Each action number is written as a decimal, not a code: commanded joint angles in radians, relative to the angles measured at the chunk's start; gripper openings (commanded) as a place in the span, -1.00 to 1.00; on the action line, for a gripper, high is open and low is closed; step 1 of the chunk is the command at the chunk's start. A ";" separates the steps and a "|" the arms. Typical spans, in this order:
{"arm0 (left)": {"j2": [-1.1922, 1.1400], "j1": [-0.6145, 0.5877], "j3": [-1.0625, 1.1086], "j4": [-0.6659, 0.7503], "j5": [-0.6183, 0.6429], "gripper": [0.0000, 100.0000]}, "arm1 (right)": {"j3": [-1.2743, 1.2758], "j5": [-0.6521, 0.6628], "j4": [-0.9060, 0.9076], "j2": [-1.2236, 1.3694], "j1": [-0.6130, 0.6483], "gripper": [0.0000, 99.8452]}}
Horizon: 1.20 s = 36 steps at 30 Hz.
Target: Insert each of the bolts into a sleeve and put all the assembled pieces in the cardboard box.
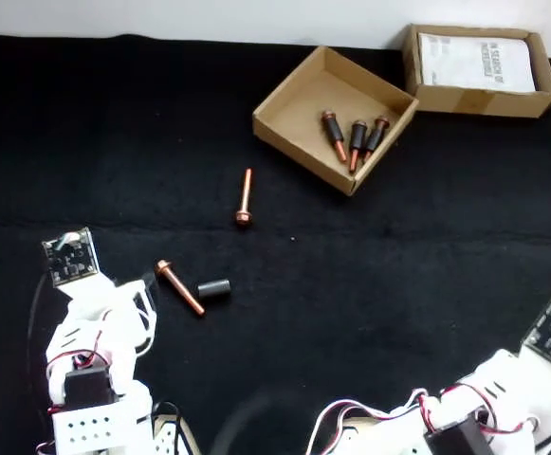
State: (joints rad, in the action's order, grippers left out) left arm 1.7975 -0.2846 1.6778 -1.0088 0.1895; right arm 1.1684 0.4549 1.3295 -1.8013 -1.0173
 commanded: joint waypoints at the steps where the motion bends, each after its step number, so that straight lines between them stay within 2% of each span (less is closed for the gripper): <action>1: 0.001 -0.002 -0.024 -0.064 -0.101 -0.61 | 0.061 -0.011 -0.082 -0.016 -0.042 -0.99; 3: 0.001 0.005 -0.067 -0.112 -0.157 -0.61 | 0.087 -0.012 -0.119 -0.013 -0.059 -0.99; 6: -0.015 0.010 -0.168 -0.123 -0.164 -0.61 | 0.127 -0.012 -0.159 -0.013 -0.082 -0.99; 9: -0.140 0.050 -0.332 -0.126 -0.164 -0.61 | 0.160 -0.012 -0.196 -0.013 -0.105 -0.99; 14: -0.610 0.068 -0.731 -0.129 -0.114 -0.60 | 0.209 -0.012 -0.269 -0.013 -0.111 -0.99; 21: -1.227 0.094 -1.244 -0.244 -0.089 -0.60 | 0.219 -0.012 -0.271 -0.013 -0.105 -0.99; 27: -1.563 0.119 -1.445 -0.250 -0.089 -0.60 | 0.219 -0.012 -0.271 -0.013 -0.107 -0.99; 36: -1.957 0.269 -1.607 -0.255 -0.089 -0.60 | 0.220 -0.012 -0.265 -0.013 -0.114 -0.99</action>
State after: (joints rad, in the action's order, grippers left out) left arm -0.0806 -0.0698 0.1465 -1.2605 0.0959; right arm 1.3924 0.4519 1.0794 -1.8059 -1.1201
